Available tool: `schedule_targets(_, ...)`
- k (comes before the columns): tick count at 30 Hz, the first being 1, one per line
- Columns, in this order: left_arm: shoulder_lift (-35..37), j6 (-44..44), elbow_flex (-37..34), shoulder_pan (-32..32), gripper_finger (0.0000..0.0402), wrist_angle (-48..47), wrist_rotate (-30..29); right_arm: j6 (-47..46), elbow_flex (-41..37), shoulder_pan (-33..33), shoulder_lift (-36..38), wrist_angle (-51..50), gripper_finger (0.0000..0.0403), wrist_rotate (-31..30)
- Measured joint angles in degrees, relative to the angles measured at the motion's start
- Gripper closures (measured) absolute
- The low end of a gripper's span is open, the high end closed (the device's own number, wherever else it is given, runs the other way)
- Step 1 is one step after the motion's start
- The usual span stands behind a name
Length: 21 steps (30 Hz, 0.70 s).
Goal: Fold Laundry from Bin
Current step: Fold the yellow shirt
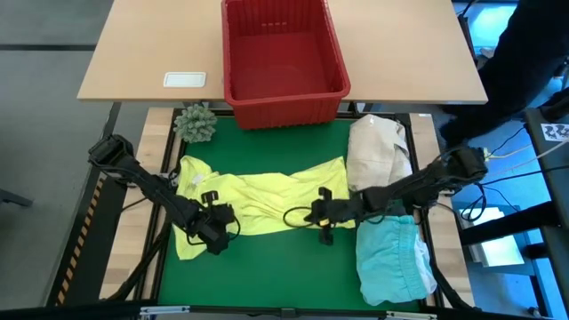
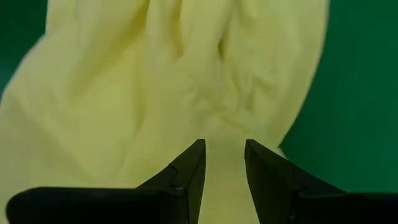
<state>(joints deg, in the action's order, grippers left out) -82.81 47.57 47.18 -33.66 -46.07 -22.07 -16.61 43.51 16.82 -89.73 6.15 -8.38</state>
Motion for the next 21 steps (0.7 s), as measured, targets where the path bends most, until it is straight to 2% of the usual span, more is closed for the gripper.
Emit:
schedule_targets(7, -0.02, 1.73, -2.23, -0.12, 0.0294, 2.8, 2.64, -4.14, -0.04, 0.46, -6.52, 1.19, 0.0402, -1.3)
schedule_targets(11, 0.0, 3.73, -2.23, -0.27, 0.0294, 1.86, -0.2, -4.01, 0.07, 0.46, -6.65, 1.56, 0.0398, -1.43)
schedule_targets(14, 0.26, 3.38, -1.77, 0.5, 0.0294, -0.02, -1.11, -2.44, 1.37, 0.46, -6.63, 1.22, 0.0376, -1.4)
schedule_targets(21, 0.28, 1.52, -0.14, 2.83, 0.0292, 0.79, -0.89, 0.38, 5.5, 0.47, -6.52, -0.68, 0.0294, -1.06)
